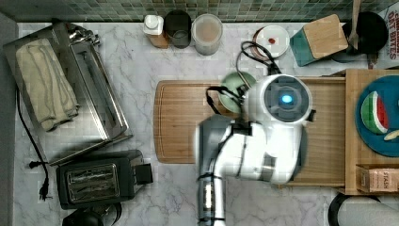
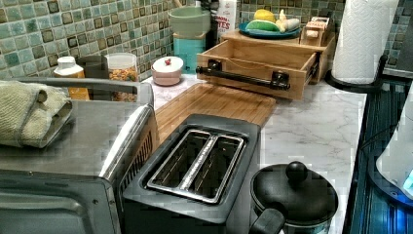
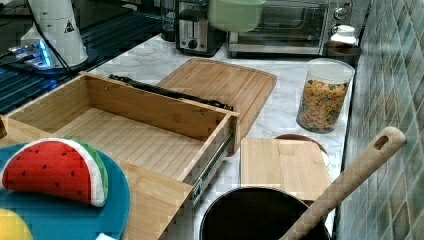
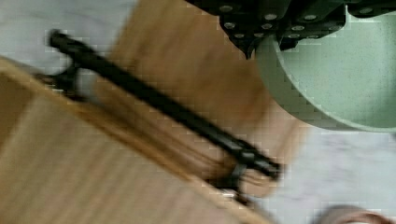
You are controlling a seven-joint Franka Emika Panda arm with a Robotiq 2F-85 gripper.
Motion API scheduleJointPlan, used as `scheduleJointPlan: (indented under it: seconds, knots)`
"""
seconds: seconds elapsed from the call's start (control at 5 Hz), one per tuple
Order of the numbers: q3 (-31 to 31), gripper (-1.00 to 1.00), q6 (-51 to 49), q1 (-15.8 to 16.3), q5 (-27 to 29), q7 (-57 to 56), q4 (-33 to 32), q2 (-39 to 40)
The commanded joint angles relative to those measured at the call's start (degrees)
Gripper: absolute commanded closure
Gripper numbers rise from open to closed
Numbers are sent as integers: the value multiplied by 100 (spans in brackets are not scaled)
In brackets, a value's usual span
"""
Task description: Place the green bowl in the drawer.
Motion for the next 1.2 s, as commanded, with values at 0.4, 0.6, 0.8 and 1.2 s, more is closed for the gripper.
scheduleJointPlan:
  seconds: [0.4, 0.6, 0.8, 1.2]
  knots:
    - [-816, 100, 475, -758, -6, -571, -216, -397]
    - [-828, 100, 479, -948, 78, -373, -158, -184]
    - [-867, 100, 424, -1109, 154, -90, 5, 107]
    - [-1084, 100, 196, -1320, 444, 77, 438, 644]
